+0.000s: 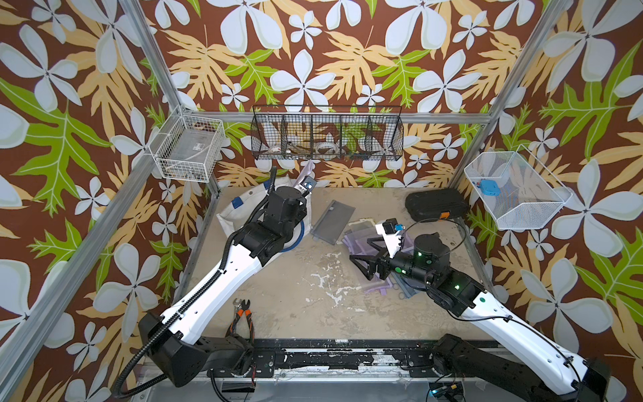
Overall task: Put the pencil pouch into the canvas bag
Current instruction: Pick up the pencil case from the center of the board, then place the pencil case in the canvas bag.
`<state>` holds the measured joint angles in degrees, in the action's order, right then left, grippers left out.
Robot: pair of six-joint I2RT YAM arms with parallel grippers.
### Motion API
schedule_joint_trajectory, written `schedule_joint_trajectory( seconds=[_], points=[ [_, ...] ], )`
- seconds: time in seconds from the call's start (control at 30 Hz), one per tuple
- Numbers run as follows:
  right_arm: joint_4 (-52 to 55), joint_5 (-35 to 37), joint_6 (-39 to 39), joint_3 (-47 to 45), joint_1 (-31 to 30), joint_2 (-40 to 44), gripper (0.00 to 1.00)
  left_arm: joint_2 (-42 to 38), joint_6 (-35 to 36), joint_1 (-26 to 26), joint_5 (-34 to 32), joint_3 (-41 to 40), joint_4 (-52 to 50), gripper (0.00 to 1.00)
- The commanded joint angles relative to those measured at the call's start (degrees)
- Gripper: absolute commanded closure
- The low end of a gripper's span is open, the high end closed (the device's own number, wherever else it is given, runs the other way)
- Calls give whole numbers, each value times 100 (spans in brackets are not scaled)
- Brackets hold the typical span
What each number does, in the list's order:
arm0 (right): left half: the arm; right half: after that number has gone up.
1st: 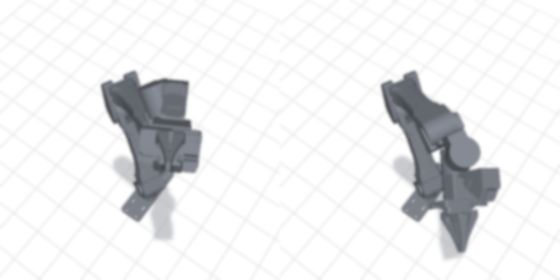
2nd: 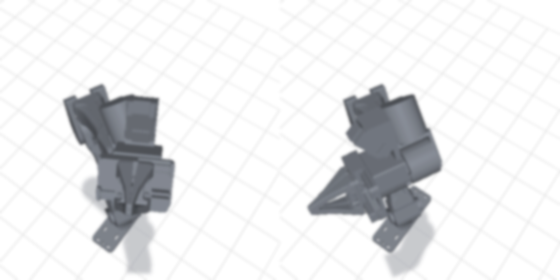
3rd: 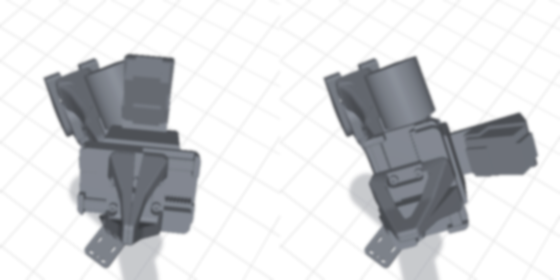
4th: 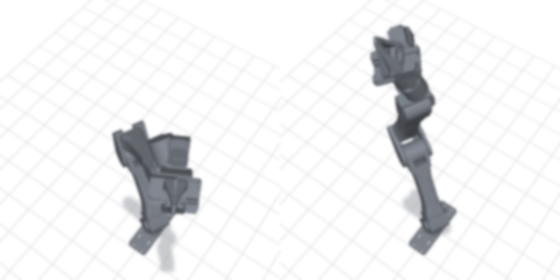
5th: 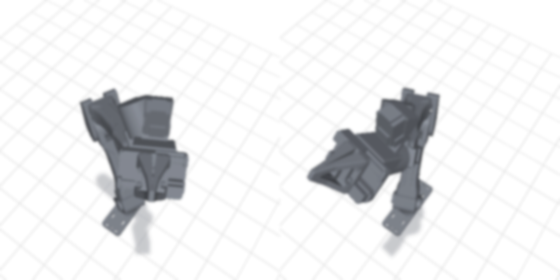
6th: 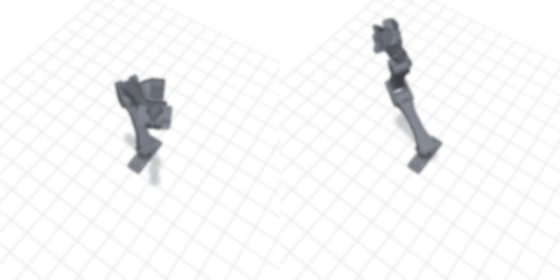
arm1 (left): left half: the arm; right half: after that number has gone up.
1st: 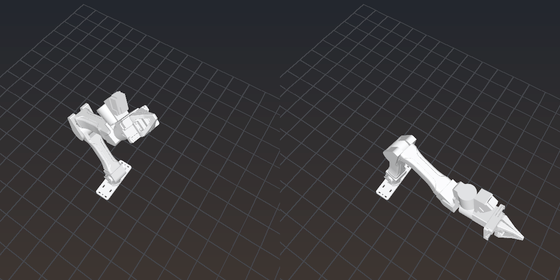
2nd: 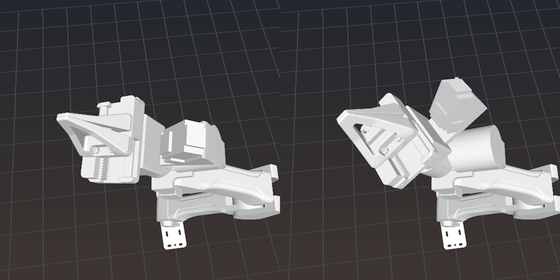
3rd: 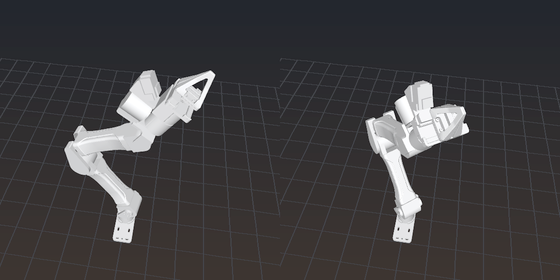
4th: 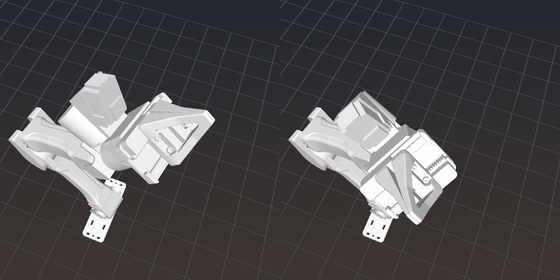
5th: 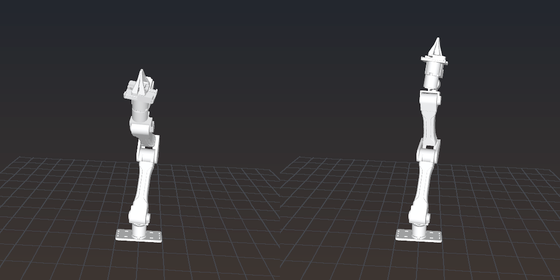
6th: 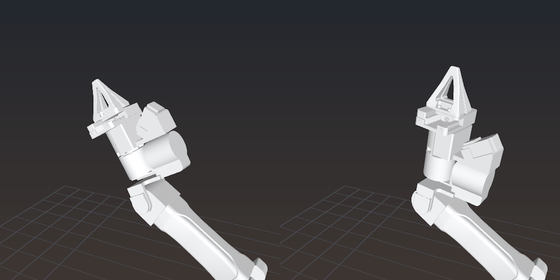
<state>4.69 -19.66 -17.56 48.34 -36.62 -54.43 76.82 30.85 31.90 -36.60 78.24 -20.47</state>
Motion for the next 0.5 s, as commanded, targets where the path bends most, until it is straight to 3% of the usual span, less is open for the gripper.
schedule_joint_trajectory(
  seconds=[0.0, 0.2, 0.47],
  points=[
    [-349, -429, -94, -15, 195, -108, 1, 117, 617, -223, -761, -269, 620, 100],
    [-370, -863, -7, 241, 349, -324, 3, 438, 936, -603, -1048, -635, 1092, 100],
    [-424, -1166, 52, 161, 517, -298, 3, 655, 1070, -659, -1076, -720, 1093, 100]
  ],
)
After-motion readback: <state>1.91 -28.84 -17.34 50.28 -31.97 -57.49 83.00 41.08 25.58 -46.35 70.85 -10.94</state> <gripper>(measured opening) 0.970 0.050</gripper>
